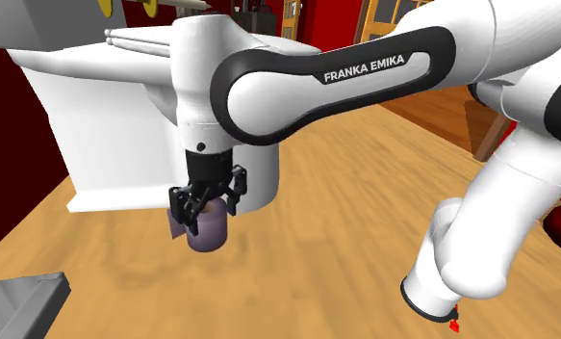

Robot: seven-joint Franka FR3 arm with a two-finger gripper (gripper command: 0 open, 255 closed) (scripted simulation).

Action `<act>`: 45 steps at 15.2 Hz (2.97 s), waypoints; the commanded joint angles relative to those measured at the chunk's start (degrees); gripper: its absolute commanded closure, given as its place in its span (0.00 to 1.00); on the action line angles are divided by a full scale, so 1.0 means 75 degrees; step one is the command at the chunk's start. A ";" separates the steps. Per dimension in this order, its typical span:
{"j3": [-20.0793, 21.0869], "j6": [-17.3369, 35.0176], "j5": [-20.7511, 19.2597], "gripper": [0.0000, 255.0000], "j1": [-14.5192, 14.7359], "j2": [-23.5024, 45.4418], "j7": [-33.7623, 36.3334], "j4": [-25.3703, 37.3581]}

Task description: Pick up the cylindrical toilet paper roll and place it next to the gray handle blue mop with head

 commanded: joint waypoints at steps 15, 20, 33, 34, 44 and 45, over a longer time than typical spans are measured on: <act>-0.0217 -0.0829 0.1938 1.00 0.1417 -0.4923 0.0046 -0.3855; -0.0194 -0.1558 0.2367 1.00 0.2103 -0.6397 0.0463 -0.4579; 0.0384 -0.3962 0.3644 1.00 0.4059 -0.9721 0.2458 -0.5314; 0.0461 -0.4145 0.3770 1.00 0.4202 -0.9919 0.2655 -0.5299; 0.1362 -0.5741 0.5291 1.00 0.5320 -1.1356 0.4775 -0.4629; 0.1455 -0.5872 0.5464 1.00 0.5392 -1.1448 0.4994 -0.4516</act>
